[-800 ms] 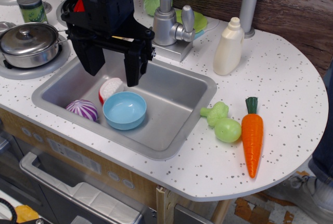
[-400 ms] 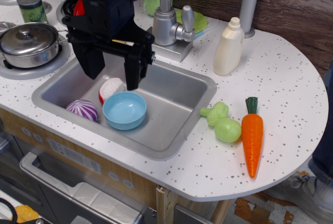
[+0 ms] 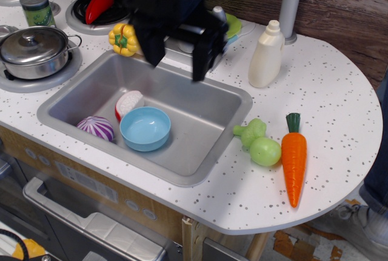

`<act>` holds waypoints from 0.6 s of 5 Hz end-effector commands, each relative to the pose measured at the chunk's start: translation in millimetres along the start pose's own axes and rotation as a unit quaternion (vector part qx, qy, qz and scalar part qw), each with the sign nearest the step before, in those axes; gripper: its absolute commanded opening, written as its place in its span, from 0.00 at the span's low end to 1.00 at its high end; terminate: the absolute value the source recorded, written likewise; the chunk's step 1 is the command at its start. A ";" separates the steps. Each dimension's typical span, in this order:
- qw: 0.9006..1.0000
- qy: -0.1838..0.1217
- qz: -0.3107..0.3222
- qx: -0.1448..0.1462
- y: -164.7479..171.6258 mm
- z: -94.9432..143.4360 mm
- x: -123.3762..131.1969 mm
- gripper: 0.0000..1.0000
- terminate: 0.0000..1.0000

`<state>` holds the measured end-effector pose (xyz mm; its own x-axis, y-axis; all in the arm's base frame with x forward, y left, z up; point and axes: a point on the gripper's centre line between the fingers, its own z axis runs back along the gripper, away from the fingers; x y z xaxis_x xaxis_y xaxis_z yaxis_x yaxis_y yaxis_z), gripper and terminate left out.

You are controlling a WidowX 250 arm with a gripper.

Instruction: Put detergent in sink

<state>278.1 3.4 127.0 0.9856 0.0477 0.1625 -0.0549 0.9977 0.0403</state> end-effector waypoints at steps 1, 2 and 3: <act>0.997 -0.072 -0.032 0.003 -27.8 21.7 62.8 1.00 0.00; 0.993 -0.089 -0.071 0.016 -36.2 13.5 93.2 1.00 0.00; 0.989 -0.090 -0.113 0.002 -41.6 2.0 125.3 1.00 0.00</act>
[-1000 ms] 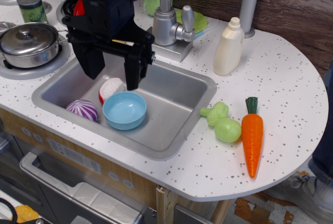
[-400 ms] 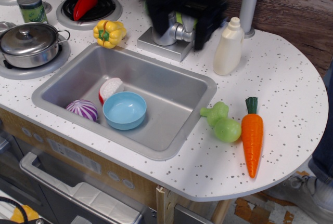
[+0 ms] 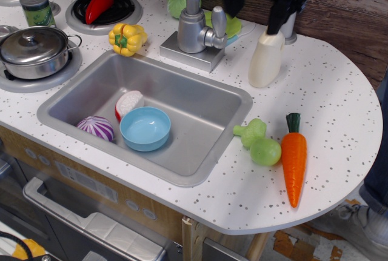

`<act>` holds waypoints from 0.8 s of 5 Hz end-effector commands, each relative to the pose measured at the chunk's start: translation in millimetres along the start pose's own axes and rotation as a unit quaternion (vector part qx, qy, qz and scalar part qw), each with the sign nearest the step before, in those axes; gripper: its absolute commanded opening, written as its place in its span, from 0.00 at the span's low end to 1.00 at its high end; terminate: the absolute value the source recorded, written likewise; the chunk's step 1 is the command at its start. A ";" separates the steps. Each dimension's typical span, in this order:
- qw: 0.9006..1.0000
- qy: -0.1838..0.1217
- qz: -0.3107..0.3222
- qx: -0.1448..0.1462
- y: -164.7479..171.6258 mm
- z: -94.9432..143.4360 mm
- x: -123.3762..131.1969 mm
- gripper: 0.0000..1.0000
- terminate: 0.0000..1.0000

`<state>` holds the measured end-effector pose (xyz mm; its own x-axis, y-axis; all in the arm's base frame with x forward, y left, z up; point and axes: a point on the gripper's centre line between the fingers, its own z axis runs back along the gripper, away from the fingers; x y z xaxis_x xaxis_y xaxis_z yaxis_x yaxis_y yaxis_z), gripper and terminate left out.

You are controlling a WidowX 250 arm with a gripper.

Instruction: Put detergent in sink

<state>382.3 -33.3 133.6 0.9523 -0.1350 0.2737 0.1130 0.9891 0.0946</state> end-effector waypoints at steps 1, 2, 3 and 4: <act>0.998 -0.042 -0.048 -0.010 8.3 -10.5 37.6 1.00 0.00; 0.996 -0.060 -0.073 -0.003 11.6 -20.7 50.9 1.00 0.00; 0.994 -0.070 -0.081 -0.009 10.6 -27.4 57.2 1.00 0.00; 0.993 -0.086 -0.069 -0.035 1.5 -38.0 56.5 1.00 0.00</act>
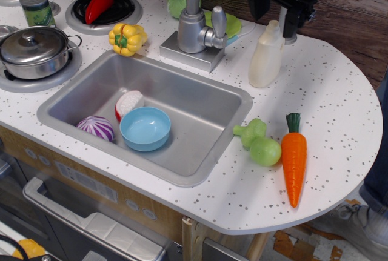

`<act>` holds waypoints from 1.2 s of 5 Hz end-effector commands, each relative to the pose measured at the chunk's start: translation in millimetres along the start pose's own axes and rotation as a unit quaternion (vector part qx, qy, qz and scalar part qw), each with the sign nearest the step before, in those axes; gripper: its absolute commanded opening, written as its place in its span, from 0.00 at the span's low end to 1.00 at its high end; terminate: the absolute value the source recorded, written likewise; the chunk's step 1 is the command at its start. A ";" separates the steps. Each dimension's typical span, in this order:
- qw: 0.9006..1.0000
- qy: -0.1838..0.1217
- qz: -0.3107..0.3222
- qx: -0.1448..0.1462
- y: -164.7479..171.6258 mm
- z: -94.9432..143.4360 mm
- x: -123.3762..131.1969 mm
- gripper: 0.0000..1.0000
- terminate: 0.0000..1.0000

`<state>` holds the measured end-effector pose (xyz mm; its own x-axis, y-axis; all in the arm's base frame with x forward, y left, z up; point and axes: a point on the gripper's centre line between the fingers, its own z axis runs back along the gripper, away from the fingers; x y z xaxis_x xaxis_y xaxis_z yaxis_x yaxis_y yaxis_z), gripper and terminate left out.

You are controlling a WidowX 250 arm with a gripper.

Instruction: Put detergent in sink

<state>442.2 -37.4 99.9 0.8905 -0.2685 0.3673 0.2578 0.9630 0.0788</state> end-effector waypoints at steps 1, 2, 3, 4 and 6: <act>0.999 -0.043 0.005 -0.005 -4.5 1.0 4.3 1.00 0.00; 0.998 -0.051 0.012 -0.019 1.4 -14.3 -0.9 1.00 0.00; 0.997 -0.056 0.031 -0.031 2.7 -23.5 -3.3 0.00 0.00; 0.997 -0.054 0.035 -0.040 4.3 -25.7 -3.0 0.00 0.00; 0.998 -0.003 0.055 0.004 4.1 25.2 -21.4 0.00 0.00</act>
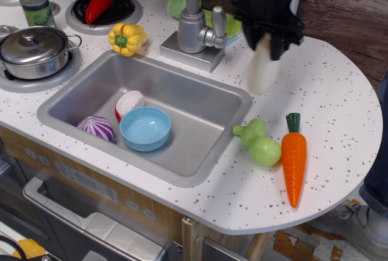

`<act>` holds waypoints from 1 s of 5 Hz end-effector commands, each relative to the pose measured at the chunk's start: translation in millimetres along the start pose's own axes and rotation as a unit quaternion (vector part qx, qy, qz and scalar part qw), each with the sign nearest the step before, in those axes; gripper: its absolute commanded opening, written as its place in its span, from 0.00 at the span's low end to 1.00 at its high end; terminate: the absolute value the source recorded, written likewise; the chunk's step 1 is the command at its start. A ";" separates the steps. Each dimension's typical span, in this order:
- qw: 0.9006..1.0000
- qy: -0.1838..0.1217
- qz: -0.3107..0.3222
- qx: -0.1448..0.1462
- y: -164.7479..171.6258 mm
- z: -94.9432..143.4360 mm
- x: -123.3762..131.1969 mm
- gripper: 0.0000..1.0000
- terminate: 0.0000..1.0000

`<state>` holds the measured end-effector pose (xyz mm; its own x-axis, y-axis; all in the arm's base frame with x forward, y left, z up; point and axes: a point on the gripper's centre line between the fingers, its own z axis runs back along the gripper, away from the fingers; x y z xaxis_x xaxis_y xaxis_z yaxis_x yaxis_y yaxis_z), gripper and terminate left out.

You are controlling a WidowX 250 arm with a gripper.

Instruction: Put detergent in sink

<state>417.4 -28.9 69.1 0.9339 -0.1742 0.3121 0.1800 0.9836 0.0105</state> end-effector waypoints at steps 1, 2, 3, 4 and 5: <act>0.998 -0.017 0.007 0.052 22.6 70.8 -15.1 0.00 0.00; 0.998 -0.004 0.020 0.066 38.0 75.6 -45.1 0.00 0.00; 0.997 -0.009 0.022 0.072 52.3 57.5 -75.4 0.00 0.00; 0.998 -0.010 0.031 0.047 55.1 35.6 -93.0 0.00 0.00; 0.998 -0.027 0.038 0.048 53.8 11.8 -104.6 0.00 0.00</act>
<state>321.0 37.7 28.2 0.9284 -0.0679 0.3654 0.0547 0.9974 0.0463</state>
